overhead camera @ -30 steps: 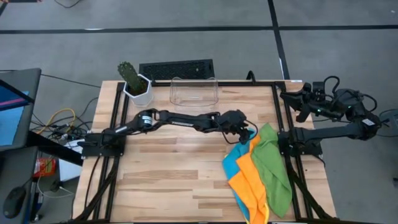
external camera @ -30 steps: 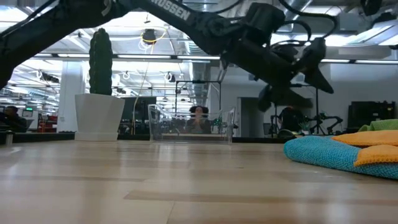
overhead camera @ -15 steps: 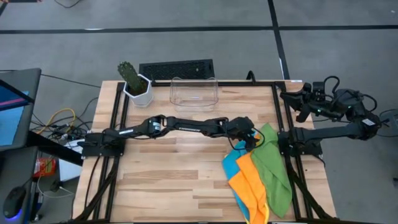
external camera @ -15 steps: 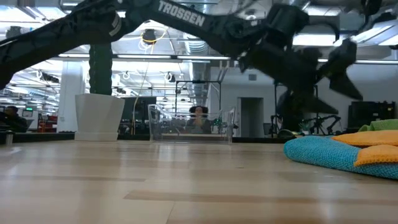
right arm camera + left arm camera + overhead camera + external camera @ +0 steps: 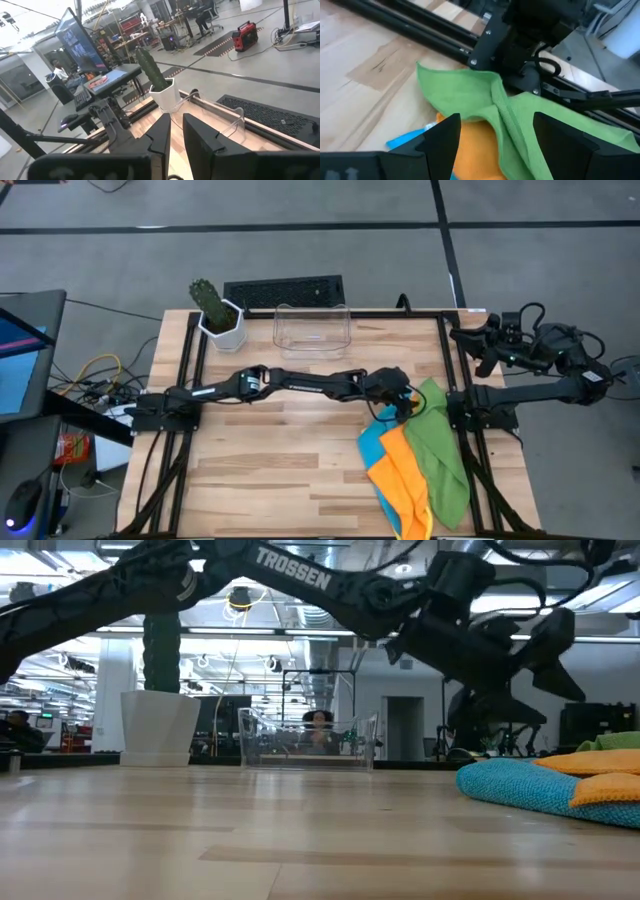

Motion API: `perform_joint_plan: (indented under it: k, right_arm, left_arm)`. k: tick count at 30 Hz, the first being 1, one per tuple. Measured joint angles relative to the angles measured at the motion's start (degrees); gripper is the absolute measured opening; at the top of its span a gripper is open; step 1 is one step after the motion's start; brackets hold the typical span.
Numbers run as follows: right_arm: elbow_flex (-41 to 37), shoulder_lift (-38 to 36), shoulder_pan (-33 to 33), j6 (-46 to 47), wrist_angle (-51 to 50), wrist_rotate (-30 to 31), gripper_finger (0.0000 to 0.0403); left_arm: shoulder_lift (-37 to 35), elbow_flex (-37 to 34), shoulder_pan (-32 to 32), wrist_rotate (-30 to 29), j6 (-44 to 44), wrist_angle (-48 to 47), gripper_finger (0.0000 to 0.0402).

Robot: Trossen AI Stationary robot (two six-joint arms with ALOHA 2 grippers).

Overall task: Fold microfiber towels
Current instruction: Fold the green towel

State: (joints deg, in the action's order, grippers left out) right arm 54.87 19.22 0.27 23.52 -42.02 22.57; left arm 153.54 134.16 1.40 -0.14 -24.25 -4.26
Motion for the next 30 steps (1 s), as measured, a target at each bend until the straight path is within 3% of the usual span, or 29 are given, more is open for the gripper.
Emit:
perform_joint_plan:
  k: [21, 25, 30]
  right_arm:
    - [0.0, 0.0, 0.0, 0.0, -0.1, 0.0, 0.0076]
    - [0.0, 0.0, 0.0, 0.0, -0.5, 0.0, 0.0076]
    - [0.0, 0.0, 0.0, 0.0, -1.0, 0.0, 0.0076]
  left_arm:
    - [2.7, 0.8, -0.9, -1.2, 2.8, 3.0, 0.0245]
    - [5.2, 0.6, -1.0, 1.4, 1.3, 4.6, 0.0245]
    - [6.2, 0.7, -1.1, -0.6, 1.1, 4.9, 0.0245]
